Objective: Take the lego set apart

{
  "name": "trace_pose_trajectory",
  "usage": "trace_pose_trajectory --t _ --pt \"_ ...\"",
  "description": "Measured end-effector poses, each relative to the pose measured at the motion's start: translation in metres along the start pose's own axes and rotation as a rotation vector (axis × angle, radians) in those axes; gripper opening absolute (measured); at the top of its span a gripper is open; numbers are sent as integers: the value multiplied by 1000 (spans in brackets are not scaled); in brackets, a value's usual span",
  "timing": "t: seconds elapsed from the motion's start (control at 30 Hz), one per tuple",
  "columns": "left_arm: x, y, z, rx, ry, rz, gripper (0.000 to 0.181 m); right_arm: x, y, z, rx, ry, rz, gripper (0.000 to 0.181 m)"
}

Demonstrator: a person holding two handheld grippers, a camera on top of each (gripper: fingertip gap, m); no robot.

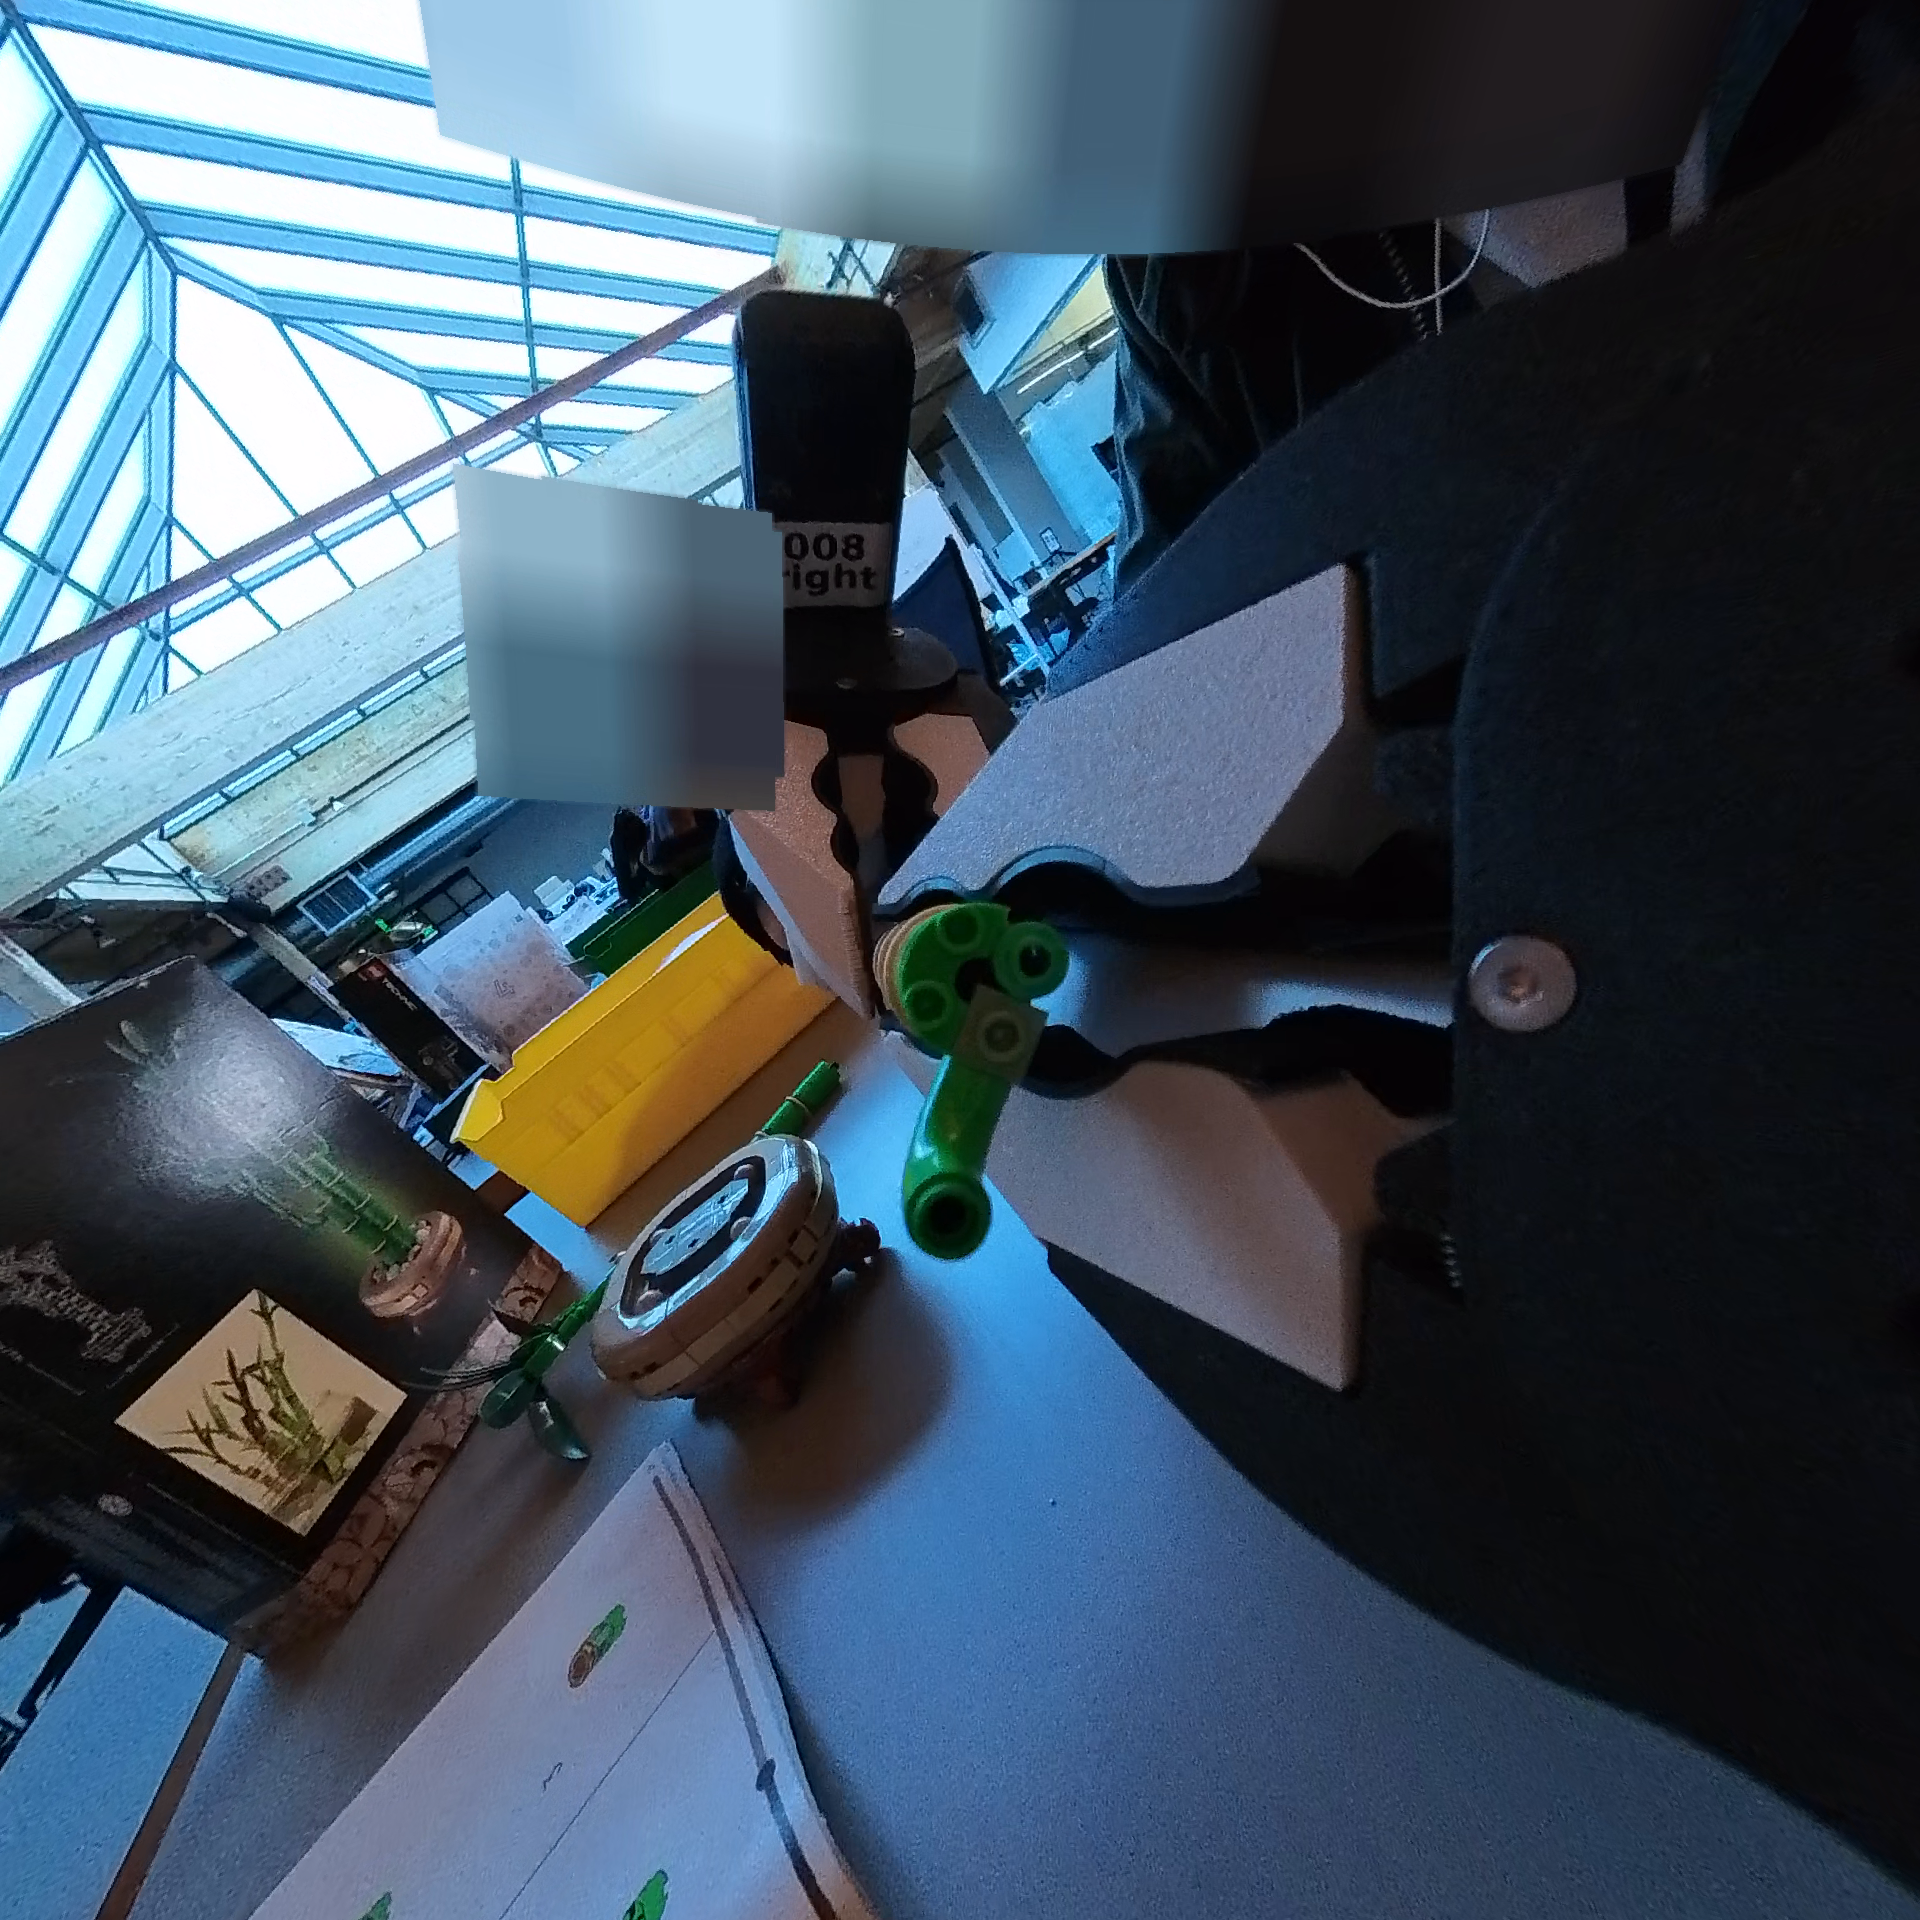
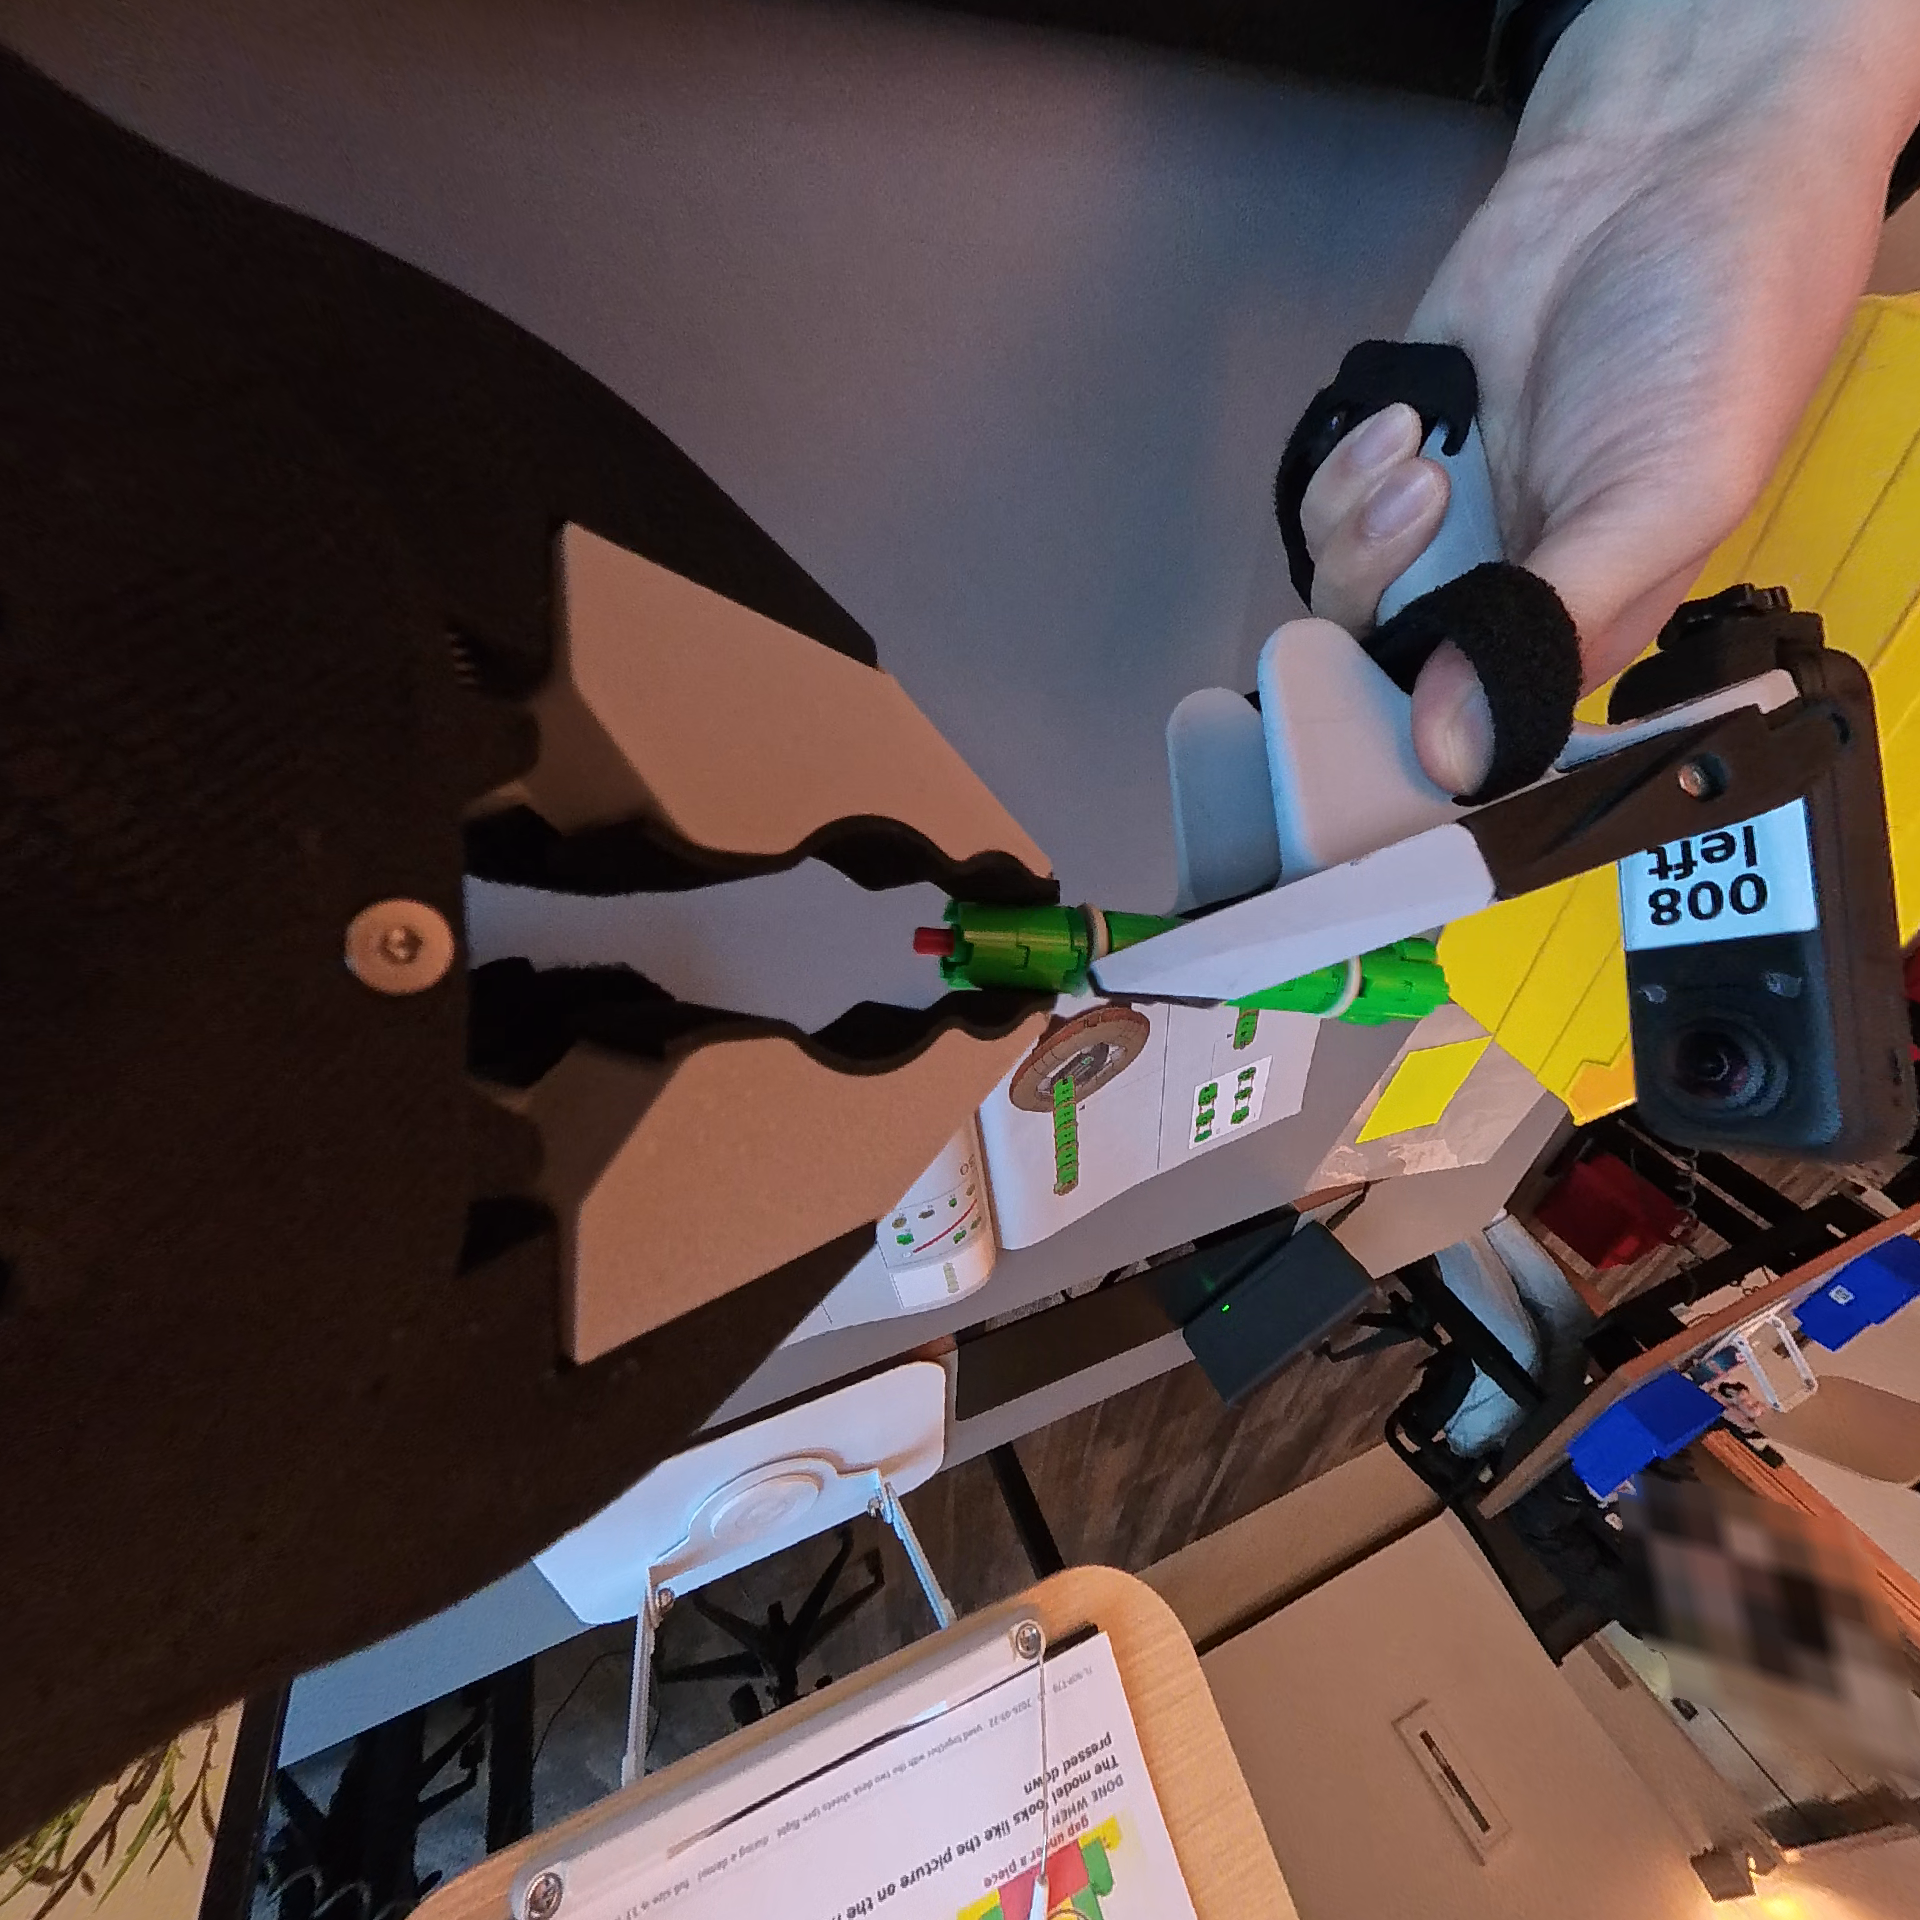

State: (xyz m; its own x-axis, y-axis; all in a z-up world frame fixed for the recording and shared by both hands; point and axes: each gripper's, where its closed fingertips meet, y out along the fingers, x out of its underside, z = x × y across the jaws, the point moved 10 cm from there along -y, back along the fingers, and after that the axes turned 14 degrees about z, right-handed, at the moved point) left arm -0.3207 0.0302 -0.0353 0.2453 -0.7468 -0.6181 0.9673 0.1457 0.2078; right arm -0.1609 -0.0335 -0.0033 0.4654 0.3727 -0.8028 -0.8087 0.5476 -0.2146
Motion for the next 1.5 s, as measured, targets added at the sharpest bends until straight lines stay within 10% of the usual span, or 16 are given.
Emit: trace_pose_trajectory --t 1.5 --pt "15 9 -13 -158 60 -34 15 20 18 -3 -23 119 -199 16"
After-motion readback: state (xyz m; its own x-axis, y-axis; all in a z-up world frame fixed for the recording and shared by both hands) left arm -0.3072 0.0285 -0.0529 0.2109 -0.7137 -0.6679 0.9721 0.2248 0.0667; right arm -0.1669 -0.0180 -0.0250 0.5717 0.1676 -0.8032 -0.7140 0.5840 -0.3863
